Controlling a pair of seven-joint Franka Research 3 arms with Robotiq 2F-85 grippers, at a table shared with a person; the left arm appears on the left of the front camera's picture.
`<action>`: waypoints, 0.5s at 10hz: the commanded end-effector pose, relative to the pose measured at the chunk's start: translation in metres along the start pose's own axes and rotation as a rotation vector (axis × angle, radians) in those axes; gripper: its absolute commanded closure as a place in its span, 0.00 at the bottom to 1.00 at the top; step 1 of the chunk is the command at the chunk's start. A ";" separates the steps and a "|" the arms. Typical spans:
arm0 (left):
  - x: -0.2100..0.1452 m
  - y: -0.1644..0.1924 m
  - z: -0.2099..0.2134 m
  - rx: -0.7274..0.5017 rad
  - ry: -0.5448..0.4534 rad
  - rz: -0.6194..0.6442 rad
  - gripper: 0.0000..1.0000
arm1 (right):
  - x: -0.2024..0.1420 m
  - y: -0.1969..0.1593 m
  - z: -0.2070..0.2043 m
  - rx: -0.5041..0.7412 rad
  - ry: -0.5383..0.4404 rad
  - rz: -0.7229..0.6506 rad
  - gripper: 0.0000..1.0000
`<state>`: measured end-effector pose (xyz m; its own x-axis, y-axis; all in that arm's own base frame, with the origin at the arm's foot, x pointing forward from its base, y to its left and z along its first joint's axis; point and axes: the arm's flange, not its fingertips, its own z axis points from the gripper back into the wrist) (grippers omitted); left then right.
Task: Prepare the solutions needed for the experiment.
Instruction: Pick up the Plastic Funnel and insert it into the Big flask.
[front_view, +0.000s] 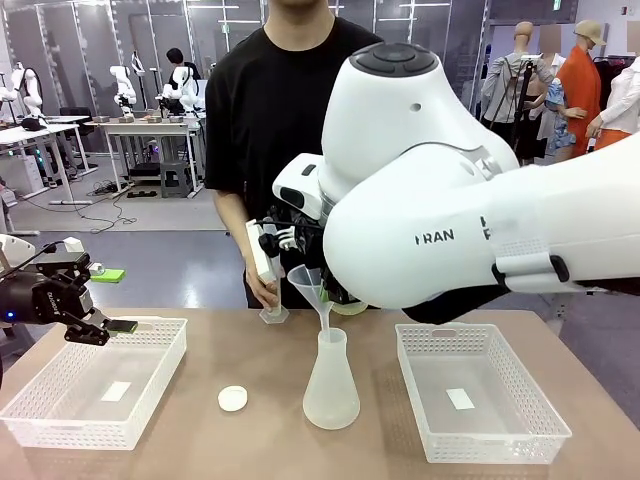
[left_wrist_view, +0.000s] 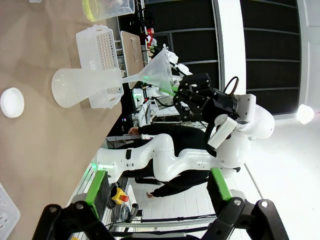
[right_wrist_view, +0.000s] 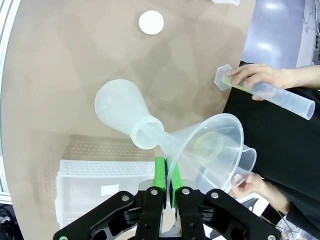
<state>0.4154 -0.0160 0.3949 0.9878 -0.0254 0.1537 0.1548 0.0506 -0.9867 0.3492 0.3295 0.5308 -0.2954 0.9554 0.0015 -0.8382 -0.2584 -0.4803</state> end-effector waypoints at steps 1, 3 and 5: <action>0.000 -0.002 0.000 -0.001 0.001 0.005 0.00 | -0.007 0.012 -0.006 -0.003 -0.037 -0.014 0.96; 0.000 -0.002 0.000 -0.001 0.001 0.005 0.00 | -0.010 0.019 -0.013 -0.004 -0.047 -0.027 0.96; 0.000 -0.002 0.000 -0.001 0.001 0.005 0.00 | -0.012 0.023 -0.021 -0.022 -0.053 -0.035 0.96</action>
<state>0.4154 -0.0160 0.3949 0.9878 -0.0254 0.1536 0.1548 0.0506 -0.9867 0.3480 0.3198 0.5059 -0.2910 0.9564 0.0268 -0.8416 -0.2426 -0.4825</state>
